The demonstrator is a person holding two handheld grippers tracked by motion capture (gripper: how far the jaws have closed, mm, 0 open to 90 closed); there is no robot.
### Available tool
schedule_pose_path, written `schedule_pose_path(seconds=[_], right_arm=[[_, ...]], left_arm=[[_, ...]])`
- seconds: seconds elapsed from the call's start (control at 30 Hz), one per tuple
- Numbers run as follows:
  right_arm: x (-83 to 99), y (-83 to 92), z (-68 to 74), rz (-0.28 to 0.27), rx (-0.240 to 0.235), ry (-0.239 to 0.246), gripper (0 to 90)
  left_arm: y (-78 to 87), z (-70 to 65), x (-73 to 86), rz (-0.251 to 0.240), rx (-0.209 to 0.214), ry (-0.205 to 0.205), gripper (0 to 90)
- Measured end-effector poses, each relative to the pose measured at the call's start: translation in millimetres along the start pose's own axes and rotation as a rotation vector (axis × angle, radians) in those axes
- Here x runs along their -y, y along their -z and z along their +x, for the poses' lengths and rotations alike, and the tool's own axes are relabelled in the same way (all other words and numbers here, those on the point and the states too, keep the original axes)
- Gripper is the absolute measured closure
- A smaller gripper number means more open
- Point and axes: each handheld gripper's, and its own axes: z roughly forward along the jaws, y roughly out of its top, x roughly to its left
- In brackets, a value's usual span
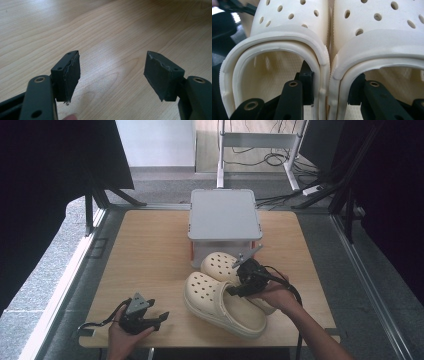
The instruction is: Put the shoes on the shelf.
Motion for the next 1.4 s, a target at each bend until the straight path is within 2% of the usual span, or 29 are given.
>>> schedule_pose_path(seconds=[0.3, 0.73, 1.4], right_arm=[[-14.1, 23.8, 10.4, -0.031, -0.009, 0.045, 66.0], [-27.0, 39.0, 15.2, -0.059, -0.004, 0.075, 66.0], [-61.1, 59.8, 5.8, -0.093, 0.016, 0.084, 66.1]], left_arm=[[-0.1, 0.0, 0.0, 0.001, 0.001, -0.001, 29.6], [0.2, 0.2, -0.2, -0.003, 0.001, 0.002, 29.6], [0.2, 0.3, -0.1, -0.002, 0.002, 0.003, 29.6]])
